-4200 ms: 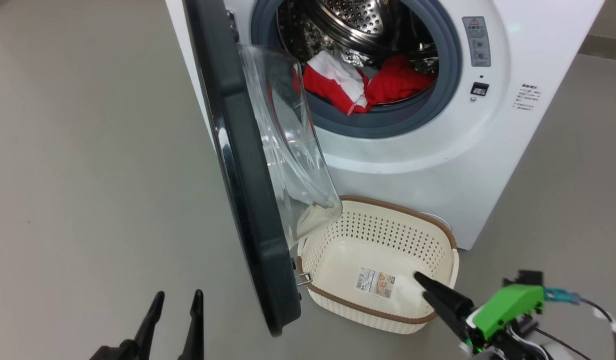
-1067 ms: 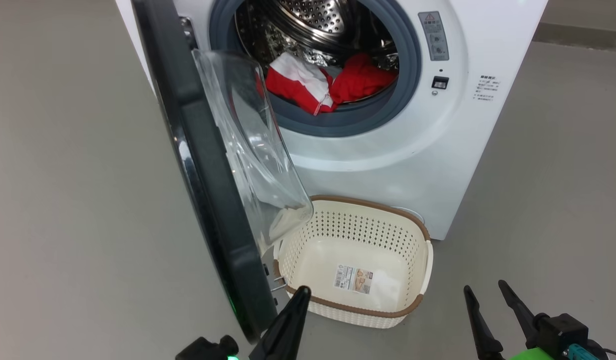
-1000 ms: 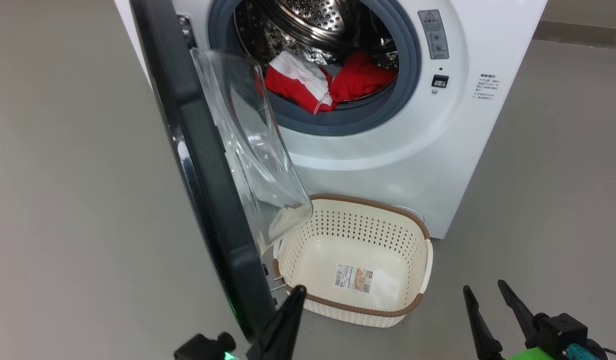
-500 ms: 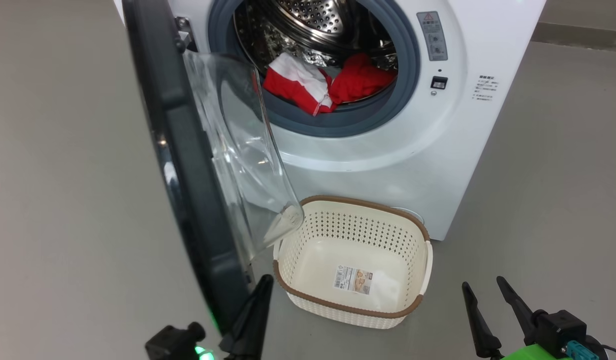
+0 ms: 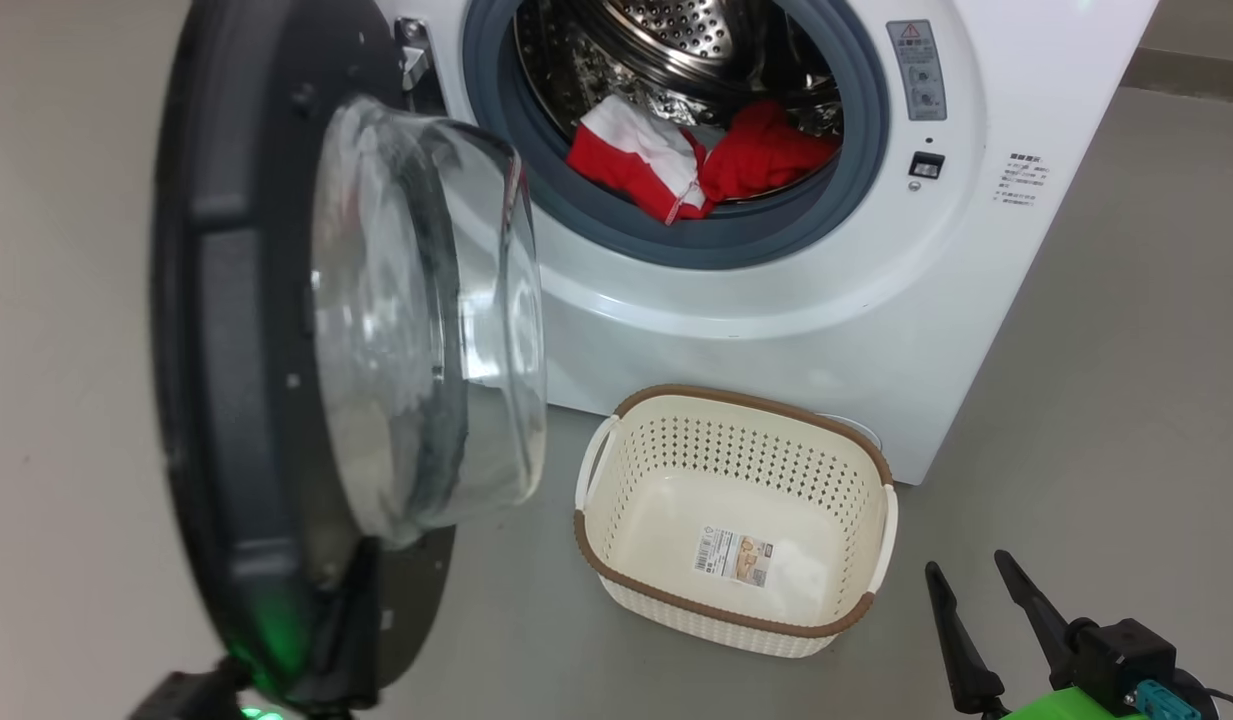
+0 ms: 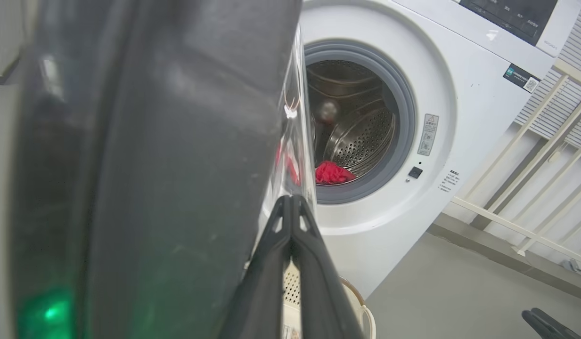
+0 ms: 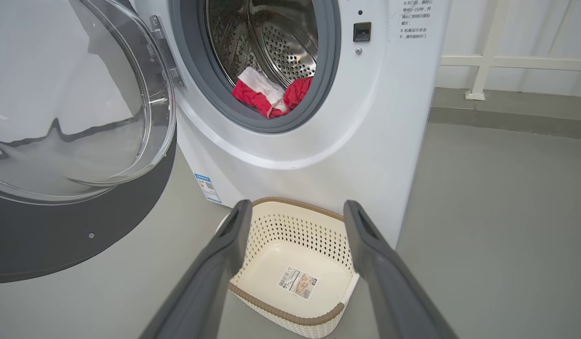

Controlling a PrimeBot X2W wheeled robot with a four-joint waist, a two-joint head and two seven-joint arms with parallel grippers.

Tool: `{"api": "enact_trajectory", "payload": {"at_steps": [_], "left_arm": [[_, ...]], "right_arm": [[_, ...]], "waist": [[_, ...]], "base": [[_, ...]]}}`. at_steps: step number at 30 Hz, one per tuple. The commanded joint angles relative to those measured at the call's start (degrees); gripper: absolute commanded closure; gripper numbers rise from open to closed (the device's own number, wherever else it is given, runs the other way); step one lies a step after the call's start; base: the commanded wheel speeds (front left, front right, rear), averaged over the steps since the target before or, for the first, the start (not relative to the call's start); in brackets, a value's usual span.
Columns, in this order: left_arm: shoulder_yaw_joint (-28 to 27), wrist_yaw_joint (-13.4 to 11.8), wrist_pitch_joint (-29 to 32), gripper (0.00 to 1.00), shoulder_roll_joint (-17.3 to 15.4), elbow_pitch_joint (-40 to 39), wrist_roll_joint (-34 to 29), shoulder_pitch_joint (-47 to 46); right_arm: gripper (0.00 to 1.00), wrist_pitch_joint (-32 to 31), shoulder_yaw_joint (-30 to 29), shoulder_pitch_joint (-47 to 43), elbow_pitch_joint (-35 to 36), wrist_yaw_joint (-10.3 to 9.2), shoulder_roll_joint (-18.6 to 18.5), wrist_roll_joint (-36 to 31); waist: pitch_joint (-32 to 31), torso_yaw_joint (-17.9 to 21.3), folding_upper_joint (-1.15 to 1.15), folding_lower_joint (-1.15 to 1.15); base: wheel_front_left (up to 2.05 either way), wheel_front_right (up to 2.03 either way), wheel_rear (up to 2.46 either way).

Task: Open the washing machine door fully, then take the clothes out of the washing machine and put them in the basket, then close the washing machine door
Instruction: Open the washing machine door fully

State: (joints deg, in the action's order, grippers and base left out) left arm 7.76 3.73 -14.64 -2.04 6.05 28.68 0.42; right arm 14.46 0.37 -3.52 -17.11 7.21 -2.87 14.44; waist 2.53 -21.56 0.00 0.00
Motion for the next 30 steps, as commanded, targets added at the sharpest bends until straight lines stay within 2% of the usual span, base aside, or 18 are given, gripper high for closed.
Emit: {"api": "enact_trajectory", "payload": {"at_steps": [1, 9, 16, 17, 20, 30], "left_arm": [[-4.72, -0.89, -0.36, 1.0, -0.84, -1.59, -0.74, -0.85], [-15.83, -0.96, -0.36, 1.0, -0.84, -0.74, -1.59, -2.58], [-26.06, 0.5, -0.36, 1.0, -0.84, 3.31, -0.73, -7.38], [-26.06, 0.5, -0.36, 1.0, -0.84, 3.31, -0.73, -7.38], [-30.76, 1.65, -0.36, 1.0, -0.84, 5.83, -2.35, -10.51], [-39.72, 3.35, -0.36, 1.0, -1.01, 10.24, -9.98, -16.48]], "right_arm": [[0.0, 0.53, 1.16, 1.69, 1.46, 0.28, -0.22, -0.36], [0.0, 0.53, 1.65, 2.31, 1.44, 0.28, -0.27, -0.41], [0.0, 0.53, 1.35, 3.29, 1.56, 0.28, -0.75, -0.66], [0.0, 0.53, 1.35, 3.29, 1.56, 0.28, -0.75, -0.66], [0.0, 0.53, 1.32, 4.08, 1.67, 0.28, -1.09, -0.94], [0.0, 0.53, 1.48, 6.09, 2.01, 0.28, -1.75, -1.36]], "waist": [[0.09, -0.18, 0.0, 0.0], [0.95, 0.24, 0.0, 0.0], [2.83, 1.19, 0.0, 0.0], [2.83, 1.19, 0.0, 0.0], [4.1, 1.71, 0.0, 0.0], [6.78, 3.32, 0.0, 0.0]], "base": [[0.0, 0.0, 0.0], [0.0, 0.0, 0.0], [0.0, 0.0, 0.0], [0.0, 0.0, 0.0], [0.0, 0.0, 0.0], [0.0, 0.0, 0.0]]}}
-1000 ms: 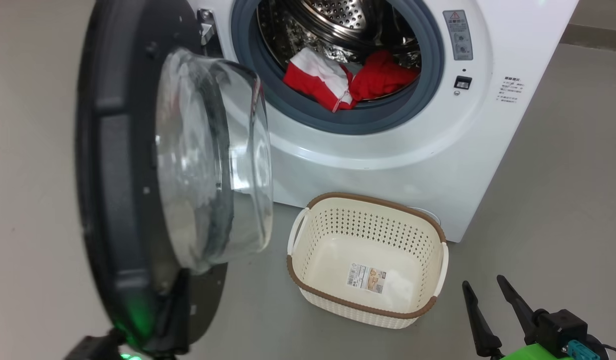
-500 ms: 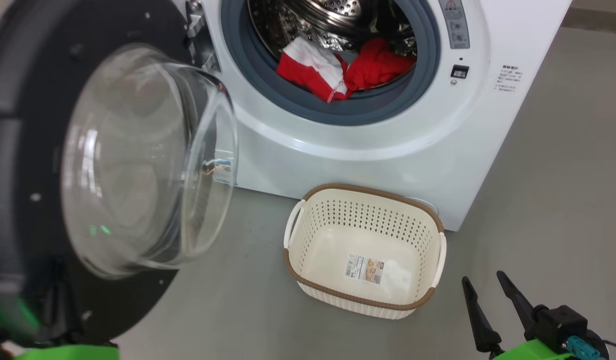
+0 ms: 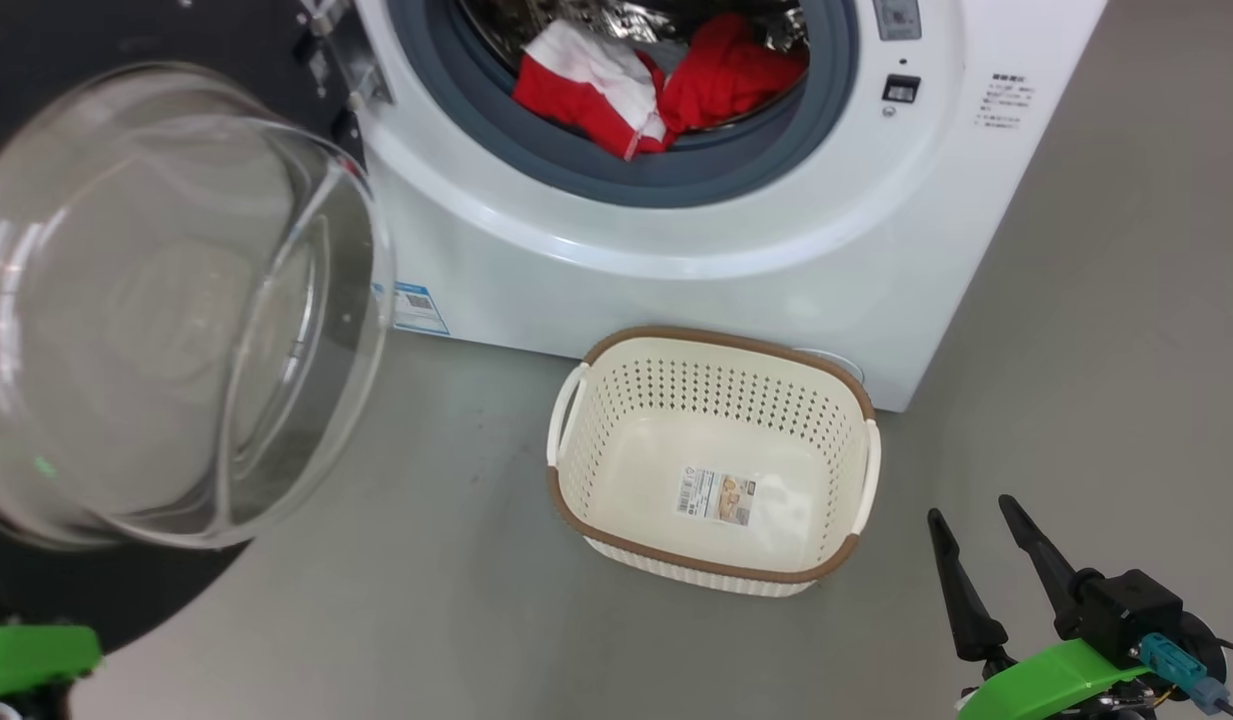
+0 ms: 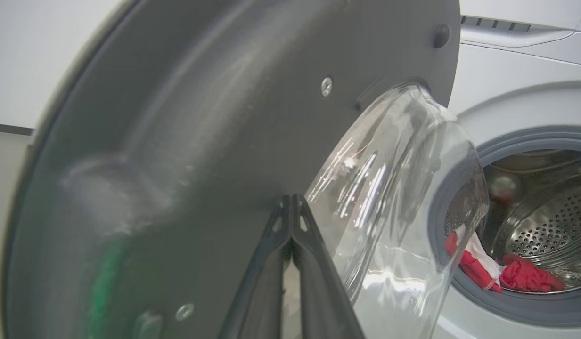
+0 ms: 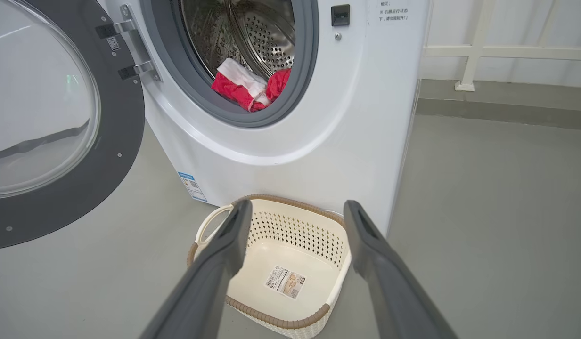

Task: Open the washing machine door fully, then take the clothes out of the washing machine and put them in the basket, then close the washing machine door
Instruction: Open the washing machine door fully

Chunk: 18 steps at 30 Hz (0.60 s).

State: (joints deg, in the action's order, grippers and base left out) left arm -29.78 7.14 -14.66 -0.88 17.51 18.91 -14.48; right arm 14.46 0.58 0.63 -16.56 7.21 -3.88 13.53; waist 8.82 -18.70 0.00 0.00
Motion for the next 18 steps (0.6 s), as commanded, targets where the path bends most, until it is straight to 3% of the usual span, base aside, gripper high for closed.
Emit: {"api": "enact_trajectory", "payload": {"at_steps": [1, 9, 18], "left_arm": [[-3.16, 0.04, -0.34, 1.0, -2.41, -0.68, -0.72, -2.24], [-8.63, 0.32, -0.34, 1.0, -4.8, 3.54, -3.51, -7.22], [-10.36, 0.34, -0.34, 1.0, -7.78, 7.53, -3.66, -10.19]], "right_arm": [[0.0, 0.53, 1.26, 2.05, 1.53, 0.28, -0.82, -0.51], [0.0, 0.54, 1.1, 2.82, 1.76, 0.28, -1.38, -0.73], [0.0, 0.54, 1.31, 3.54, 1.69, 0.28, -1.51, -0.89]], "waist": [[0.79, 0.62, 0.0, 0.0], [2.51, 1.37, 0.0, 0.0], [3.02, 2.08, 0.0, 0.0]], "base": [[0.0, 0.0, 0.0], [0.0, 0.0, 0.0], [0.0, 0.0, 0.0]]}}
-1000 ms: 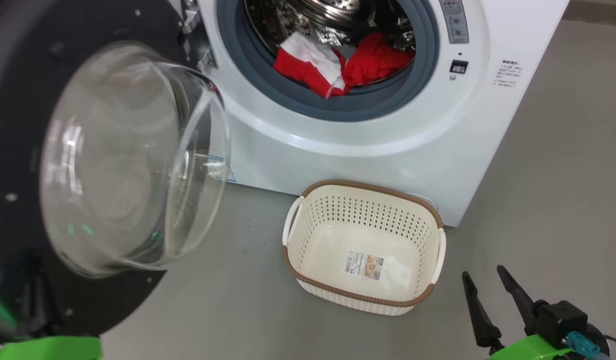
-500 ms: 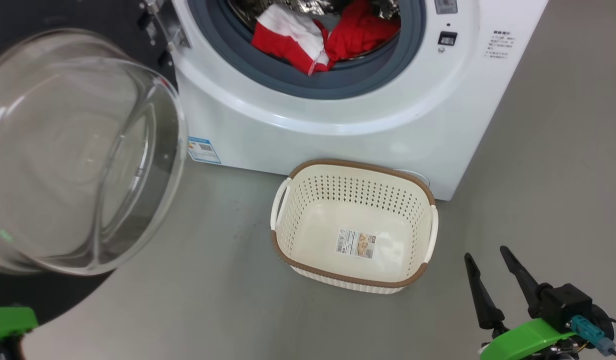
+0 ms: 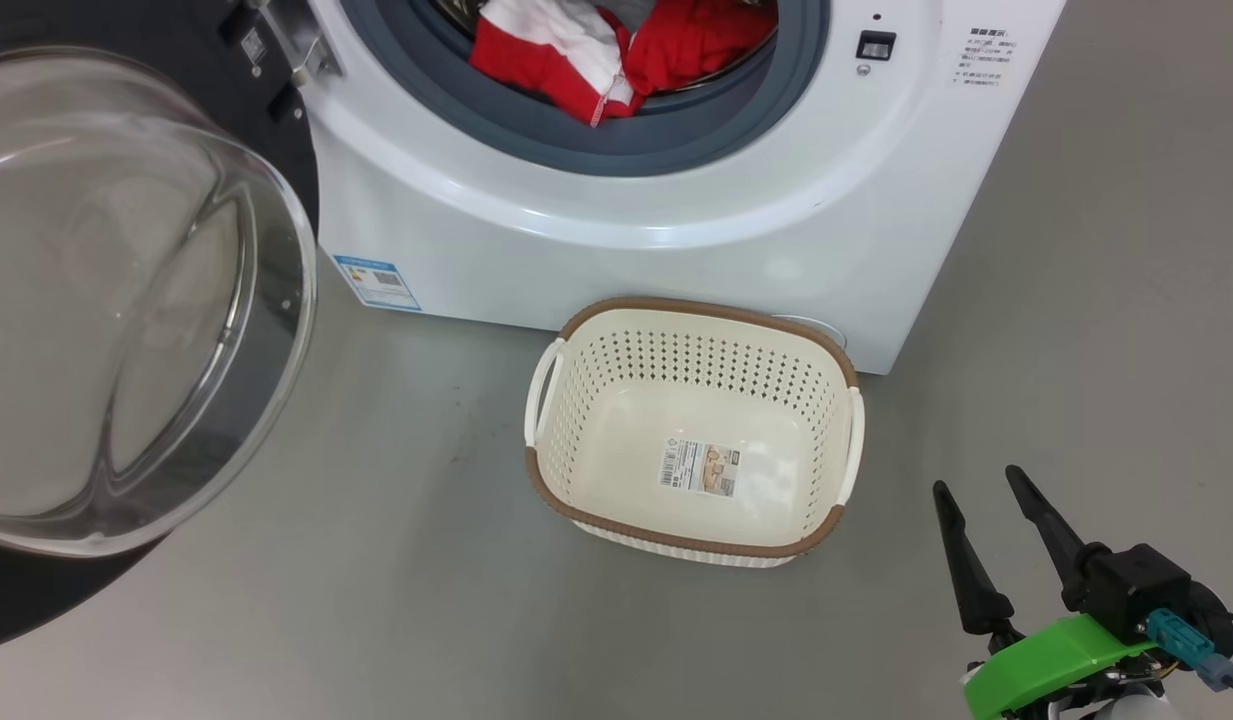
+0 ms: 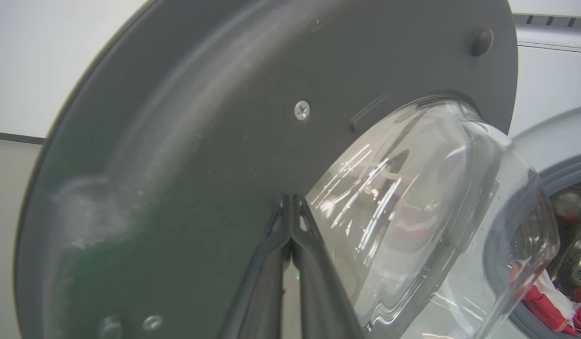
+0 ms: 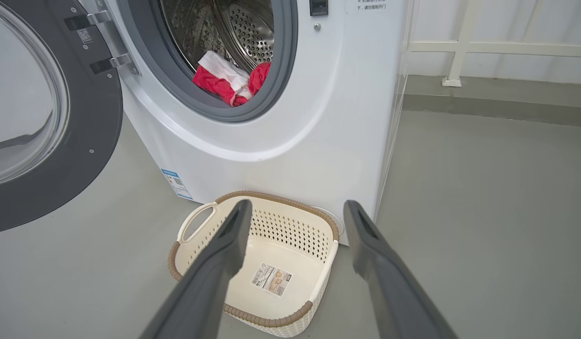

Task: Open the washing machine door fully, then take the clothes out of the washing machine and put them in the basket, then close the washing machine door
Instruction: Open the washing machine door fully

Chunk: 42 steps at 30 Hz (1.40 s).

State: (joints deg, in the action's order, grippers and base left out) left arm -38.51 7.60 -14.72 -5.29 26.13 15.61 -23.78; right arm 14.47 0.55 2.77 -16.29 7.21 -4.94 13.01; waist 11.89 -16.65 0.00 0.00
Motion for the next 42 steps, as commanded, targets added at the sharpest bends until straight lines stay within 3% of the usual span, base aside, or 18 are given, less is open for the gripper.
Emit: {"api": "enact_trajectory", "payload": {"at_steps": [1, 13, 29, 30, 33, 35, 37, 38, 41, 42], "left_arm": [[-1.63, -0.12, -0.28, 1.0, -3.51, -0.82, -0.28, -0.95], [1.26, -0.12, -0.28, 1.0, -0.88, -2.61, 1.07, 3.84], [11.39, -0.11, -0.28, 1.0, 2.05, -12.23, 2.25, 17.67], [12.14, -0.11, -0.28, 0.97, 2.09, -12.87, 2.24, 18.61], [14.49, -0.11, -0.28, 0.79, 2.18, -14.54, 2.57, 20.97], [16.37, -0.11, -0.28, 0.6, 2.22, -15.31, 2.86, 22.13], [18.28, -0.11, -0.28, 0.51, 2.24, -16.14, 3.2, 23.03], [19.2, -0.11, -0.28, 0.31, 2.24, -16.44, 3.27, 23.41], [21.42, -0.11, -0.28, 0.0, 1.98, -17.12, 3.19, 24.09], [22.0, -0.11, -0.28, 0.0, 1.92, -17.19, 3.24, 24.24]], "right_arm": [[0.0, 0.52, 1.38, 1.38, 1.39, 0.28, -0.44, -0.32], [0.0, 0.52, 1.71, 0.07, 1.0, 0.28, 0.12, 0.38], [0.0, 0.52, 2.08, -1.35, 0.68, 0.28, 1.18, 1.65], [0.0, 0.52, 2.04, -1.54, 0.73, 0.28, 1.23, 1.72], [0.0, 0.52, 1.69, -2.08, 0.92, 0.28, 1.33, 1.87], [0.0, 0.52, 1.22, -2.42, 1.07, 0.28, 1.4, 1.98], [0.0, 0.52, 0.96, -2.73, 1.16, 0.28, 1.45, 2.03], [0.0, 0.52, 0.71, -2.86, 1.22, 0.28, 1.47, 2.07], [0.0, 0.52, 0.08, -3.1, 1.45, 0.28, 1.55, 2.45], [0.0, 0.52, -0.02, -3.19, 1.52, 0.28, 1.58, 2.57]], "waist": [[-0.14, 0.09, 0.0, 0.0], [-3.56, 0.15, 0.0, 0.0], [-8.63, 1.99, 0.0, 0.0], [-8.96, 2.23, 0.0, 0.0], [-9.55, 3.0, 0.0, 0.0], [-9.79, 3.53, 0.0, 0.0], [-9.99, 4.23, 0.0, 0.0], [-10.06, 4.59, 0.0, 0.0], [-10.21, 5.81, 0.0, 0.0], [-10.3, 6.27, 0.0, 0.0]], "base": [[0.0, 0.0, 0.0], [0.0, 0.0, 0.0], [0.0, 0.0, 0.0], [0.0, 0.0, 0.0], [0.0, 0.0, 0.0], [0.0, 0.0, 0.0], [0.0, 0.0, 0.0], [0.0, 0.0, 0.0], [0.0, 0.0, 0.0], [0.0, 0.0, 0.0]]}}
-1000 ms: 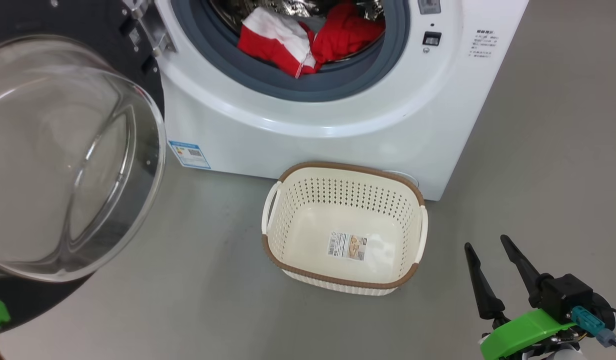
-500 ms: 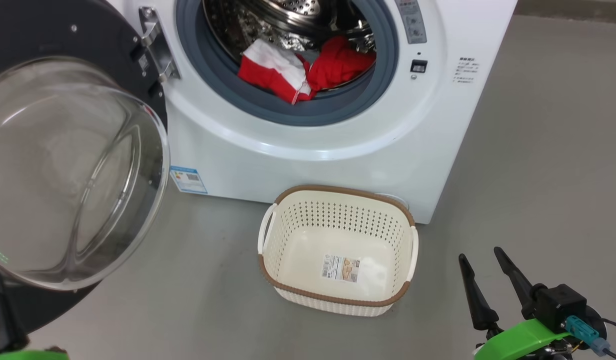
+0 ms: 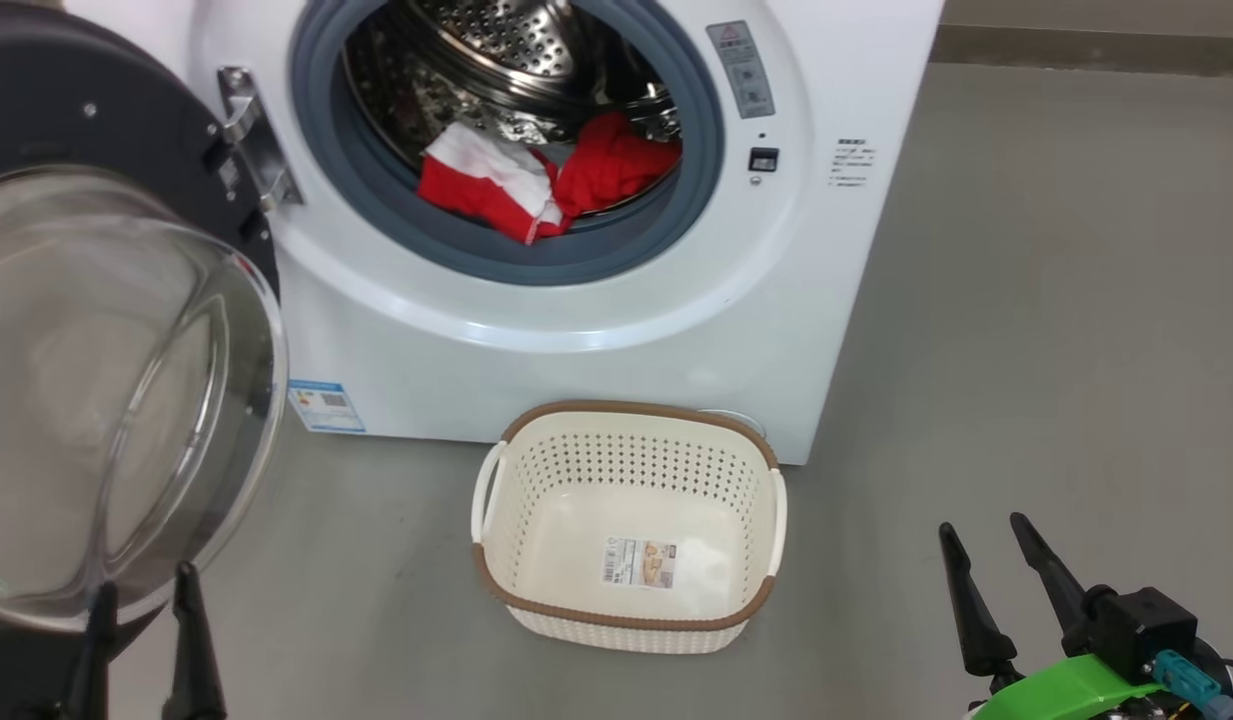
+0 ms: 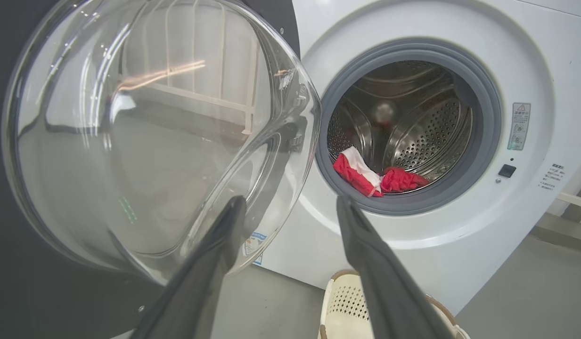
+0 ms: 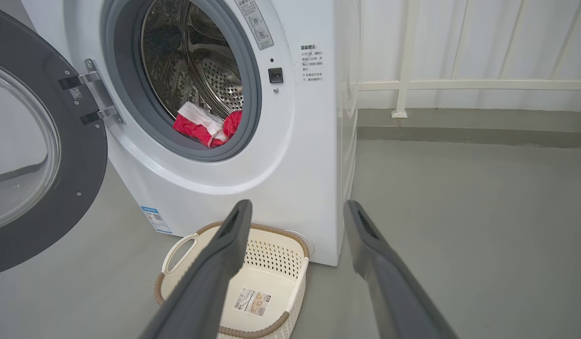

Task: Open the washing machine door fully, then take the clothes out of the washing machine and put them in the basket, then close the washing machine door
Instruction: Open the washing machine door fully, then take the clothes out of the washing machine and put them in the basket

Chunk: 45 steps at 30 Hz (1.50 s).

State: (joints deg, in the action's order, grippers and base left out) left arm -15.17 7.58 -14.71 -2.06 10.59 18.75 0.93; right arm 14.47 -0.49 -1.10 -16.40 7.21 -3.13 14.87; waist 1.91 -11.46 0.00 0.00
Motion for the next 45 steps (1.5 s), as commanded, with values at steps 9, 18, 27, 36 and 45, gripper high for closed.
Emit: {"api": "enact_trajectory", "payload": {"at_steps": [9, 18, 27, 36, 45], "left_arm": [[2.84, -0.09, -0.29, 0.0, -2.48, -2.57, -1.05, 0.6], [7.5, -0.09, -0.29, 0.0, -2.99, -3.54, -2.31, 1.43], [11.46, -0.09, -0.29, 0.0, -2.95, -3.93, -2.02, 1.65], [11.95, -0.09, -0.29, 0.0, -2.88, -3.87, -2.62, 1.78], [11.2, -0.09, -0.29, 0.0, -3.5, -3.76, -2.83, 1.38]], "right_arm": [[0.0, 0.52, -0.17, 0.34, 2.41, 0.28, -0.07, 1.22], [0.0, 0.52, -1.75, -0.64, 3.19, 0.28, 0.08, 1.52], [0.0, 0.52, -4.16, -2.26, 4.01, 0.28, 0.14, 1.22], [0.0, 0.52, -5.8, -3.54, 4.34, 0.28, 0.2, 1.21], [0.0, 0.52, -5.6, -3.1, 4.68, 0.28, 0.23, 1.38]], "waist": [[-0.4, 6.03, 0.0, 0.0], [-0.35, 10.51, 0.0, 0.0], [-0.22, 11.99, 0.0, 0.0], [-0.57, 12.77, 0.0, 0.0], [-0.35, 12.81, 0.0, 0.0]], "base": [[0.0, 0.0, 0.0], [0.0, 0.0, 0.0], [0.0, 0.0, 0.0], [0.0, 0.0, 0.0], [0.0, 0.0, 0.0]]}}
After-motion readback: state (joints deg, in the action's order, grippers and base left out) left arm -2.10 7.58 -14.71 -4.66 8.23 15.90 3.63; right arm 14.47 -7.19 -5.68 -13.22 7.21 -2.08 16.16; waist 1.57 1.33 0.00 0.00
